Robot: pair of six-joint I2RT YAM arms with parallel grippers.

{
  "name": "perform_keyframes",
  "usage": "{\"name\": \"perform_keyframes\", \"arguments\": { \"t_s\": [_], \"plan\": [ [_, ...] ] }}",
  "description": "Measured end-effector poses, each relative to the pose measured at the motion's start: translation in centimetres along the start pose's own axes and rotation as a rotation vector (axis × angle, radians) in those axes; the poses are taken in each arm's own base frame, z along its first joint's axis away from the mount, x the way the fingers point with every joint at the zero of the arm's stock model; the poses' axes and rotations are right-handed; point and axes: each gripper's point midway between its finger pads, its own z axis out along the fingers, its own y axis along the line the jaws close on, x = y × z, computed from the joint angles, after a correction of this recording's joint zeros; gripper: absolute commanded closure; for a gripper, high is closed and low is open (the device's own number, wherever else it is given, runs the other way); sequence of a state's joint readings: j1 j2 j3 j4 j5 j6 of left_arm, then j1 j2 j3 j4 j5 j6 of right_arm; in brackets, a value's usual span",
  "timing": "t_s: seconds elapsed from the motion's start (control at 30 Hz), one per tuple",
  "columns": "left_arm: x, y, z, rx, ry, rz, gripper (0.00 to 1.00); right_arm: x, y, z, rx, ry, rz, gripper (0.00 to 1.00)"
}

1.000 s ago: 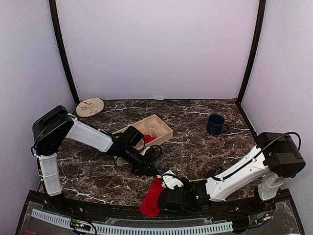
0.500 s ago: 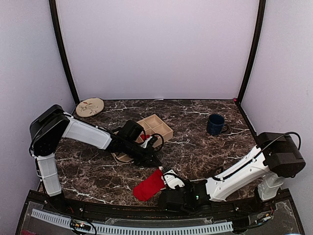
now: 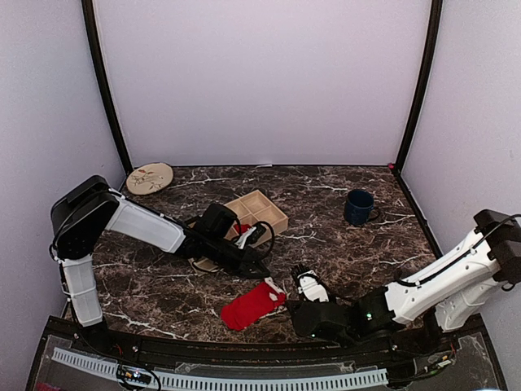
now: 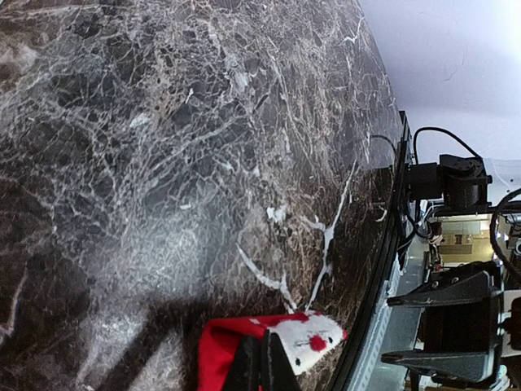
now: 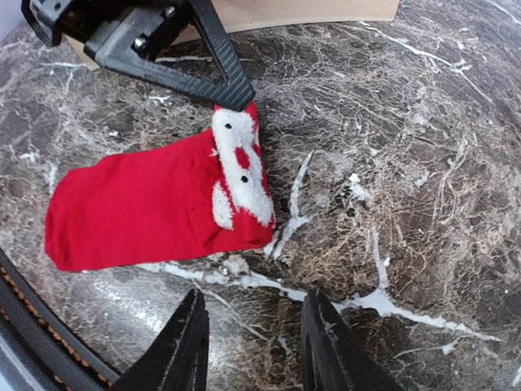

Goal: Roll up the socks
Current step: Roll the sock at the center of the board.

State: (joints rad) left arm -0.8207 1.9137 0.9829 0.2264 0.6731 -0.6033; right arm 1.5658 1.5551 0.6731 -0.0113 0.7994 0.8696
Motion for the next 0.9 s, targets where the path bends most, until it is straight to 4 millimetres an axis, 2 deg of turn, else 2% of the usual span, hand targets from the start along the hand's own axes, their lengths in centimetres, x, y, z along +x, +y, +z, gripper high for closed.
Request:
{"name": "perform_keyframes", "arguments": {
  "t_s": [0.13, 0.37, 0.63, 0.9],
  "plan": [
    [0.1, 0.1, 0.1, 0.006, -0.005, 0.044, 1.00, -0.6, -0.5, -0.2, -0.062, -0.003, 0.101, 0.62],
    [0.5, 0.5, 0.2, 0.010, -0.014, 0.104, 1.00, -0.7, -2.3, 1.2, -0.106, 0.017, 0.228, 0.61],
    [1.7, 1.7, 0.2, -0.005, -0.018, 0.124, 1.00, -2.2, -1.4, 3.0, -0.205, 0.021, 0.376, 0.60],
    [2.1, 2.4, -0.1, -0.033, -0.035, 0.136, 1.00, -1.3, -0.6, 4.5, -0.293, 0.090, 0.506, 0.59]
  ]
}}
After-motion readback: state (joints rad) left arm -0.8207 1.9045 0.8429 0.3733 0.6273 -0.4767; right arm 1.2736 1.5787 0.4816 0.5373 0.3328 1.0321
